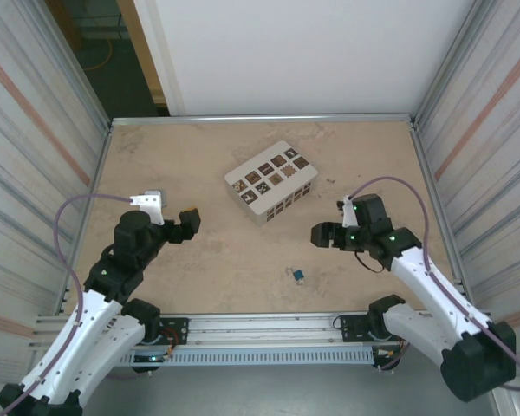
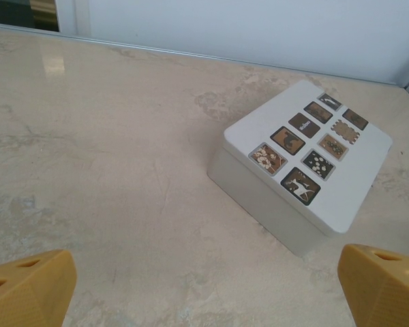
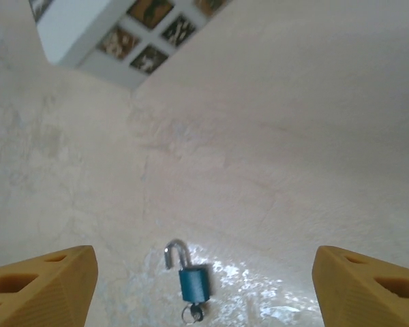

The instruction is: Unlock the padlock with the key

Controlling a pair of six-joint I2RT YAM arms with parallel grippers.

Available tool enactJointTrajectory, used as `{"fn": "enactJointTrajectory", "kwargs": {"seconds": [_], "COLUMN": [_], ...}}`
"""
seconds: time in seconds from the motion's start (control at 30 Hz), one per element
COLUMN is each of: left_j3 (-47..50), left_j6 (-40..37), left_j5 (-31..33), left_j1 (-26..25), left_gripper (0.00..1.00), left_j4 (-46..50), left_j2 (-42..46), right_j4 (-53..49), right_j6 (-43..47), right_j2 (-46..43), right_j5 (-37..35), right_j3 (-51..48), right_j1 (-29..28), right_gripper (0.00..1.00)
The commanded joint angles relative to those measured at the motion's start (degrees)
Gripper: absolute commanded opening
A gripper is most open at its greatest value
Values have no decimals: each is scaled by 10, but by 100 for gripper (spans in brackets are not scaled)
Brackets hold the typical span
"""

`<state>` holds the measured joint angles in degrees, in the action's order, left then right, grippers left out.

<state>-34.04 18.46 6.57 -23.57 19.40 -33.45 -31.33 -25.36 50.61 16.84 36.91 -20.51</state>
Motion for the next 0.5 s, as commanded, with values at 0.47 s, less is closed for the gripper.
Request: {"fn": "enactJointTrajectory", "kwargs": {"seconds": [0.47], "left_j3": [1], "left_j6": [15], "left_j5": [137], "left_j1": [33], "left_gripper": [99], "left_j4": [-55], "left_j2": [-67], "right_j4": [41], "right_j6": [129], "right_j2": [-200], "right_j5": [-158], "right_j3": [-21], "right_j1": [120], "right_gripper": [99]}}
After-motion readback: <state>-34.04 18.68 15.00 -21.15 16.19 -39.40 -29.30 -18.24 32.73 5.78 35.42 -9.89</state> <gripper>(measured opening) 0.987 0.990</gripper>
